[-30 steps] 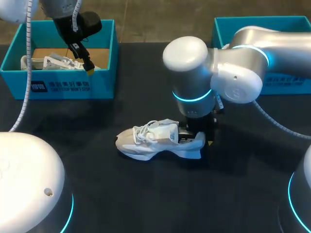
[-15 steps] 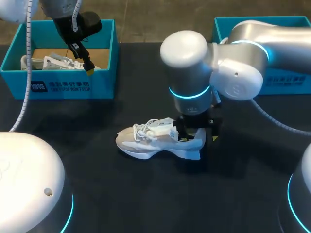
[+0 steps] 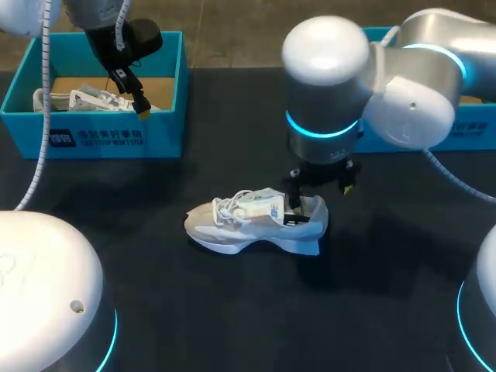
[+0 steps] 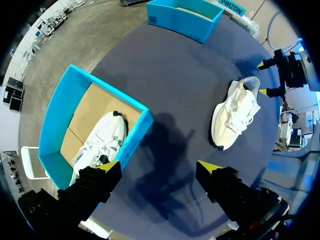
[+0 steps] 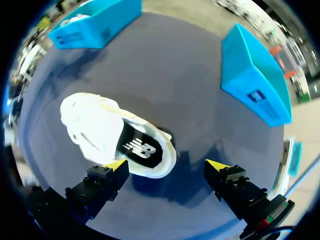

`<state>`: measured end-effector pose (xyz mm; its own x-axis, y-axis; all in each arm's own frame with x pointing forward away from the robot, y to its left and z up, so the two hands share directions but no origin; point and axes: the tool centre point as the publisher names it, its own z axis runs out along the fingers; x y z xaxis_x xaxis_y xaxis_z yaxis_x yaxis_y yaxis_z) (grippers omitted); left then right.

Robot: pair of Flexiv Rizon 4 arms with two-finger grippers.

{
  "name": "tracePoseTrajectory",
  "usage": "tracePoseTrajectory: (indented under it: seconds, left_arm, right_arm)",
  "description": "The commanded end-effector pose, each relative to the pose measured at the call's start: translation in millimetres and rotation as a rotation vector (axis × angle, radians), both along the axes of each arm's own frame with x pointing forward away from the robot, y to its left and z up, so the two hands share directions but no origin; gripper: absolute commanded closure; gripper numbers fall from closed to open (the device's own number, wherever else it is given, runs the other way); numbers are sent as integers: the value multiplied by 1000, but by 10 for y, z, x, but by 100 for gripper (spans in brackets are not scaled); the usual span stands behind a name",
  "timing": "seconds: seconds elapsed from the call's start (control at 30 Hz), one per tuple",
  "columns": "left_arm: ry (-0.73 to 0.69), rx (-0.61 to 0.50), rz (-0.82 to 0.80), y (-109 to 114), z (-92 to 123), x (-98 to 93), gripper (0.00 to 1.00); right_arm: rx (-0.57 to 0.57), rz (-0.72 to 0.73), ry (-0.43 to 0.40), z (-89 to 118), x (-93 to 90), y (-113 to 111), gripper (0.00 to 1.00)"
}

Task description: Take the shoe out of the shoebox, open the shoe tongue, remove and reinsert the insole, then place the shoe into the shoebox

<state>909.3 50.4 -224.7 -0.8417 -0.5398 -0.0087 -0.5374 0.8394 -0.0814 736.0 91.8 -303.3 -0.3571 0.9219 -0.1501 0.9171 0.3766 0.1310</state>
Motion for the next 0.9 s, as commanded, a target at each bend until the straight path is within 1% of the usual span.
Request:
tracePoseTrajectory:
  seconds: [0.03,0.13,0.23,0.37,0.43,0.5,0.9]
  left_arm:
    - [-2,0,-1,7,2,-13,0]
    - [-2,0,-1,7,2,-13,0]
    - [-2,0,-1,7,2,-13,0]
    - [-2,0,-1,7,2,-13,0]
    - [-2,0,-1,7,2,-13,0]
    - [-2,0,-1,7,2,-13,0]
    - [-2,0,-1,7,2,-13,0]
  right_arm:
    - [209,492,28,133,-13,-180,0]
    - [279,699,55,152,2,-156,0]
    - [296,889,80,175,2,-120,0]
    - [292,1056,108,218,-21,-78,0]
    - [270,1082,121,218,-39,-75,0]
    - [246,1052,130,199,-62,-90,0]
    - [246,1052,130,199,-62,-90,0]
